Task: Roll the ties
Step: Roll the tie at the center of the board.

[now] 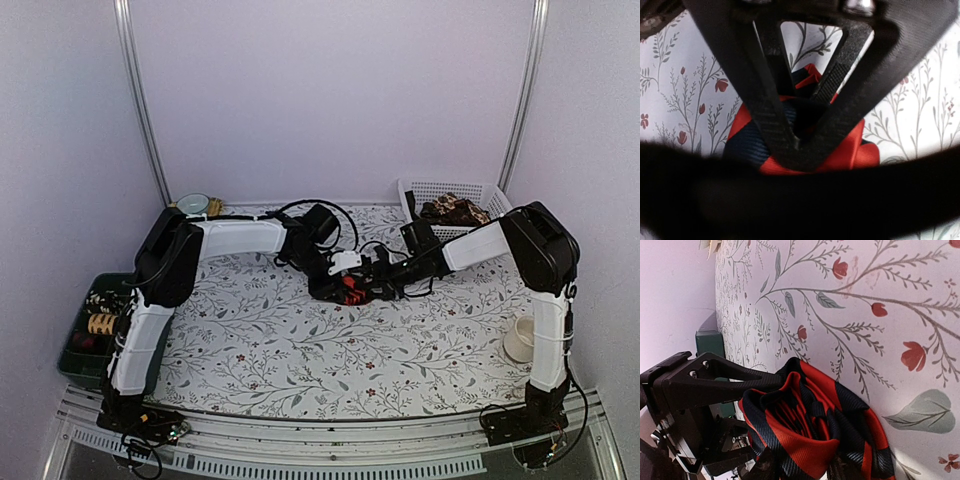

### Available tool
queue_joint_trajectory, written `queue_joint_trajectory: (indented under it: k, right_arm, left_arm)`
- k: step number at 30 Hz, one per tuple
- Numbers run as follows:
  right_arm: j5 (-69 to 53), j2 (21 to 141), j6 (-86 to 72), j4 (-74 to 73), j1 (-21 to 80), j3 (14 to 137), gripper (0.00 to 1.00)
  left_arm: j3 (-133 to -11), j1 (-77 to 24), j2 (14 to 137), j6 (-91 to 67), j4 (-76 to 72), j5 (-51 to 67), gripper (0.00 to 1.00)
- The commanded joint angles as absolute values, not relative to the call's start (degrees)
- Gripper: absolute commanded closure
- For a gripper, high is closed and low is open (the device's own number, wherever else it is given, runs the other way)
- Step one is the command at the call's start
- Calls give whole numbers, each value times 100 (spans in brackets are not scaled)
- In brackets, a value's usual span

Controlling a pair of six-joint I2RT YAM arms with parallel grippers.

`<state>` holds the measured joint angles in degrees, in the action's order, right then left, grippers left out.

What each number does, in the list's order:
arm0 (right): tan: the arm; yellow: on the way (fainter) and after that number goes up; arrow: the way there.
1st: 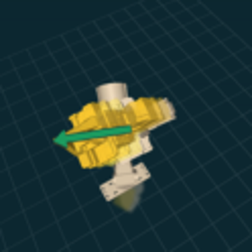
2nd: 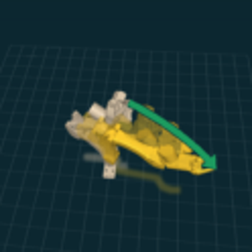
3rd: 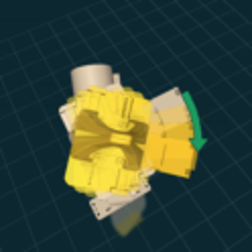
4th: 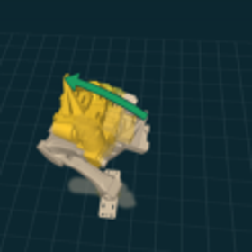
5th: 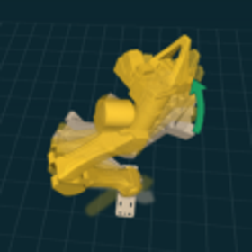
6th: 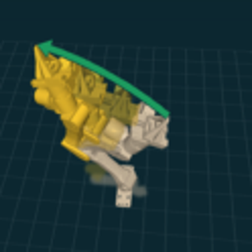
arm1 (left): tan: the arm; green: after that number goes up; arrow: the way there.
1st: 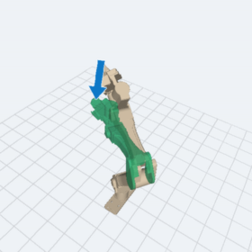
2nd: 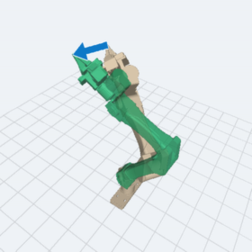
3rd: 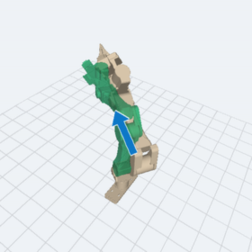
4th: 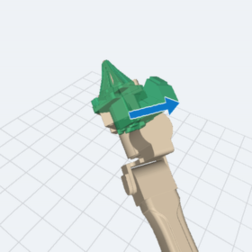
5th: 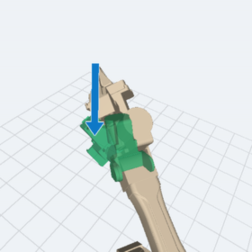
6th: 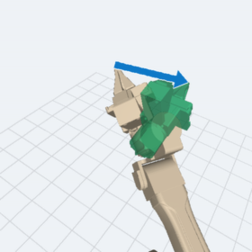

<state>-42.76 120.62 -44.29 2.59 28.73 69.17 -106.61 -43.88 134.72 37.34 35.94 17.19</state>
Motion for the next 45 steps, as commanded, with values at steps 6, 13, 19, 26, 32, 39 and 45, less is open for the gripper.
queue_joint_trajectory:
  k: [6,13,19,26,32,39,45]
  right_arm:
    - [-3552,12278,-4237,-126,2610,6909,73]
    - [-3481,12419,-4178,-106,2611,6934,73]
    - [-3650,12401,-4230,232,2610,6733,74]
    - [-3911,12105,-4413,623,2655,6589,63]
    - [-3907,12062,-4358,553,2683,6639,62]
    - [-3946,12112,-4386,624,2681,6589,63]
    - [-3955,12101,-4390,628,2706,6607,63]
  left_arm:
    - [-10678,-4451,13430,3132,4197,1544,43]
    - [-10641,-4535,13123,2712,4340,1529,27]
    - [-10104,-4480,12251,1924,3997,1046,0]
    - [-9561,-4687,11785,1686,3171,473,0]
    - [-9880,-4856,12422,2127,2880,294,0]
    - [-10216,-4865,12926,2699,2591,349,0]
    - [-10448,-4860,13201,2804,2413,109,0]
